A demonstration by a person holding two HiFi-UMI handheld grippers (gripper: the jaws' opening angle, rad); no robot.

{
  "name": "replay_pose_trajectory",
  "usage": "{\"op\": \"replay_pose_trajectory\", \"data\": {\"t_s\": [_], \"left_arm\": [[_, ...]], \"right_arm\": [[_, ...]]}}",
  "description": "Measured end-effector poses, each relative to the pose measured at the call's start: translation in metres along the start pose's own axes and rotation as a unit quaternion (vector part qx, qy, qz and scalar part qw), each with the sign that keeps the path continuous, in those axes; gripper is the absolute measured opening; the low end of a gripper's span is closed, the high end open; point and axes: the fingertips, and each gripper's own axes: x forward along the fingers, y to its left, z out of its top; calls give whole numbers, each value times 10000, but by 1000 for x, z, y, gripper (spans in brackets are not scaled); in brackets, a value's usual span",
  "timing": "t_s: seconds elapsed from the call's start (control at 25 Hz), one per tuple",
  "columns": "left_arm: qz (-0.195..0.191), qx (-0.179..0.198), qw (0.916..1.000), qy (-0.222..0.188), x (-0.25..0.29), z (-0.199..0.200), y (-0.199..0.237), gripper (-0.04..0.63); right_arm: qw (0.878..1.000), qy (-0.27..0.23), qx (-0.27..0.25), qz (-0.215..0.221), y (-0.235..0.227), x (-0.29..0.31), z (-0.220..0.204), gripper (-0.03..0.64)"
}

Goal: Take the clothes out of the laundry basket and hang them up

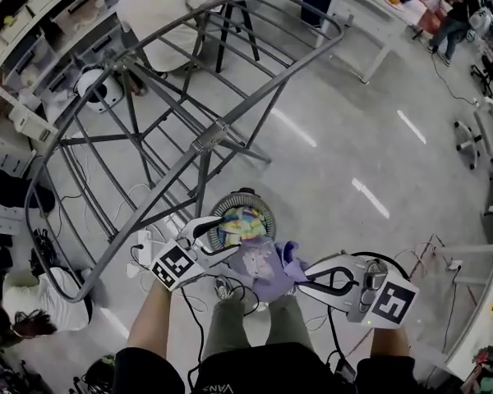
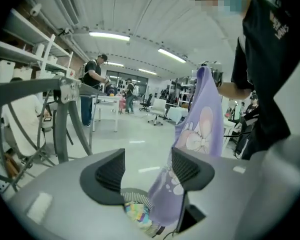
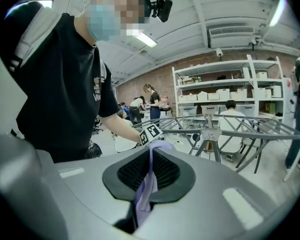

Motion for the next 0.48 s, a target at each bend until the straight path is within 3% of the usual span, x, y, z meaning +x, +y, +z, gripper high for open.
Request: {"op": "replay_pose_trajectory", "data": {"t_s": [0.32, 0.48], "left_arm": [[-788, 799, 9935, -174, 50, 48, -29, 268], [-1467, 1282, 9807, -145, 80, 68, -57, 268]], "right_arm": [[9995, 72, -298, 58, 32, -4, 25, 17], [9995, 87, -276, -121, 35, -5, 27, 17]]}}
